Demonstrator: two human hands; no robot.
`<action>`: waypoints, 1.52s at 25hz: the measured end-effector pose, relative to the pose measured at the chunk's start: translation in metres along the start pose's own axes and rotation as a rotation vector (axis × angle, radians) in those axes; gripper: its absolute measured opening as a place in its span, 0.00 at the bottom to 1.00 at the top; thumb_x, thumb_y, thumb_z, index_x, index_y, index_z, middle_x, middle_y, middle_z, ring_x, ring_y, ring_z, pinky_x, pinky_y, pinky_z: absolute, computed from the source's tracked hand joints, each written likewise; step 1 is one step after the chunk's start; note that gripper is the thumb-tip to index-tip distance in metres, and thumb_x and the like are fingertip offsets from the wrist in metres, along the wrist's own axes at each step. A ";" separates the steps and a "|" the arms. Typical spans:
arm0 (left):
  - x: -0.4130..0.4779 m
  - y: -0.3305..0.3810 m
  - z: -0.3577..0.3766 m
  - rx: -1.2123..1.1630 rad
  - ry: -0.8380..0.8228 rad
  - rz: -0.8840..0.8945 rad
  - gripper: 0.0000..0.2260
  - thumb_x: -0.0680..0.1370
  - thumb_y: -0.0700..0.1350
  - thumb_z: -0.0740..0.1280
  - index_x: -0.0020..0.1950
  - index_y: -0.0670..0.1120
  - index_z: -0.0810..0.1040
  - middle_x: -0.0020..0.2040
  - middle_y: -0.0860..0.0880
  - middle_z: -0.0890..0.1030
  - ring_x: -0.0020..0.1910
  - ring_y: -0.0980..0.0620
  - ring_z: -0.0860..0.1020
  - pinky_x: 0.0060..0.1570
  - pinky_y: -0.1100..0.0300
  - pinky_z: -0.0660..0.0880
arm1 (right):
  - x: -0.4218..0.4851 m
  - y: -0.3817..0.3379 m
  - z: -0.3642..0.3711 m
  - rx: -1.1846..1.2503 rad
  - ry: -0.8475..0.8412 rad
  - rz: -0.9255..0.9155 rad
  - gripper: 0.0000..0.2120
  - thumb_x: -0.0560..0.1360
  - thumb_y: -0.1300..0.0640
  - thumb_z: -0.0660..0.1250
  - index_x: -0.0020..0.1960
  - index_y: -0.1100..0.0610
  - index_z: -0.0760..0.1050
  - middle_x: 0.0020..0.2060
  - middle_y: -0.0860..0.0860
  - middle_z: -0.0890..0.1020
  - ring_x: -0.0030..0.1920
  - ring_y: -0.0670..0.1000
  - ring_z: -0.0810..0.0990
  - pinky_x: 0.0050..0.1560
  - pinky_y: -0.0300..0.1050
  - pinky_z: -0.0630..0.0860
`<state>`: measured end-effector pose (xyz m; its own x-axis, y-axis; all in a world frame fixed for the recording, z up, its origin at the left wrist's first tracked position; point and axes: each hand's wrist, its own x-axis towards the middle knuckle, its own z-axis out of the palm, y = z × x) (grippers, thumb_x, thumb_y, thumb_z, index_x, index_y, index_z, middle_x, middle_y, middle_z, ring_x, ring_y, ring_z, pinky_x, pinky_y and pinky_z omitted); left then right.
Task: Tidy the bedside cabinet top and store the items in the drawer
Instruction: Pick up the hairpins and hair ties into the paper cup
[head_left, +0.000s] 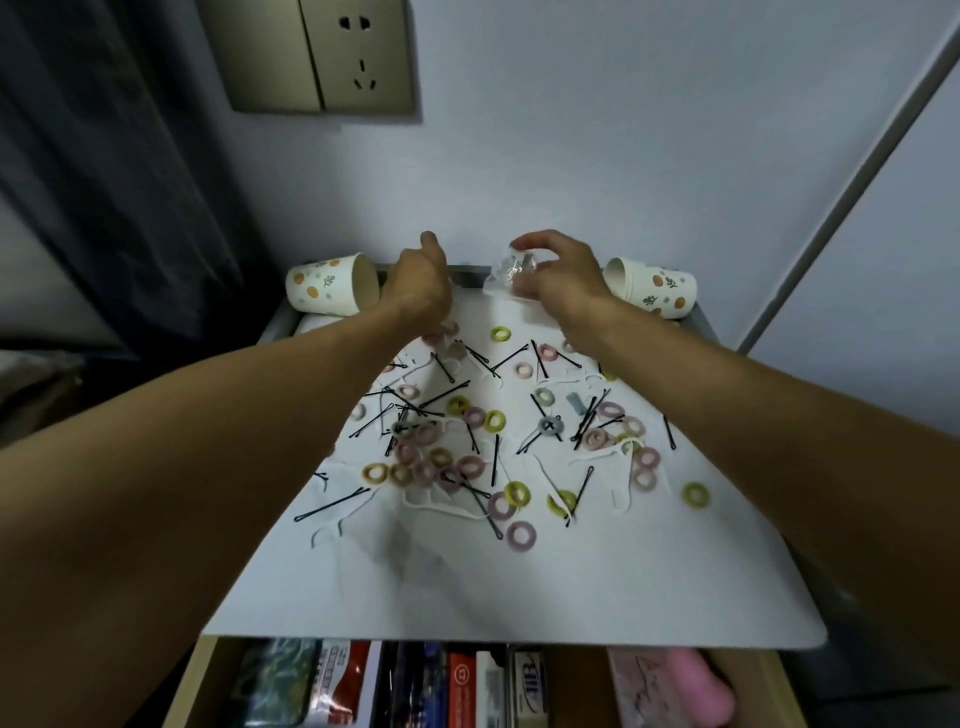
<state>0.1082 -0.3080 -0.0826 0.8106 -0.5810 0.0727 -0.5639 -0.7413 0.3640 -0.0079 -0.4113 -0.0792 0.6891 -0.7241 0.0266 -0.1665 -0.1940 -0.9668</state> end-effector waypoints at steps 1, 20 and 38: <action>-0.003 0.003 -0.004 -0.049 0.036 0.002 0.21 0.78 0.34 0.65 0.68 0.39 0.63 0.57 0.37 0.75 0.52 0.42 0.76 0.43 0.55 0.69 | -0.008 -0.002 -0.002 0.059 -0.011 0.028 0.20 0.71 0.72 0.68 0.52 0.48 0.79 0.54 0.53 0.79 0.51 0.51 0.80 0.50 0.43 0.81; -0.351 -0.017 -0.058 -0.817 -0.419 0.045 0.12 0.82 0.48 0.62 0.52 0.43 0.82 0.44 0.46 0.84 0.43 0.48 0.83 0.47 0.54 0.80 | -0.347 -0.020 -0.058 0.190 -0.331 0.163 0.15 0.71 0.69 0.72 0.53 0.54 0.79 0.51 0.52 0.84 0.51 0.52 0.84 0.51 0.47 0.81; -0.358 -0.066 -0.003 -0.777 -0.453 -0.246 0.10 0.78 0.33 0.66 0.48 0.49 0.79 0.49 0.46 0.80 0.41 0.50 0.82 0.33 0.65 0.77 | -0.328 0.114 -0.054 -0.579 -0.043 0.197 0.11 0.70 0.65 0.74 0.40 0.50 0.79 0.45 0.50 0.81 0.46 0.49 0.81 0.48 0.40 0.78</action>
<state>-0.1443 -0.0500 -0.1303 0.6621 -0.6346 -0.3987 0.0119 -0.5230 0.8522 -0.2913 -0.2314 -0.1840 0.6322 -0.7581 -0.1599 -0.6413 -0.3962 -0.6571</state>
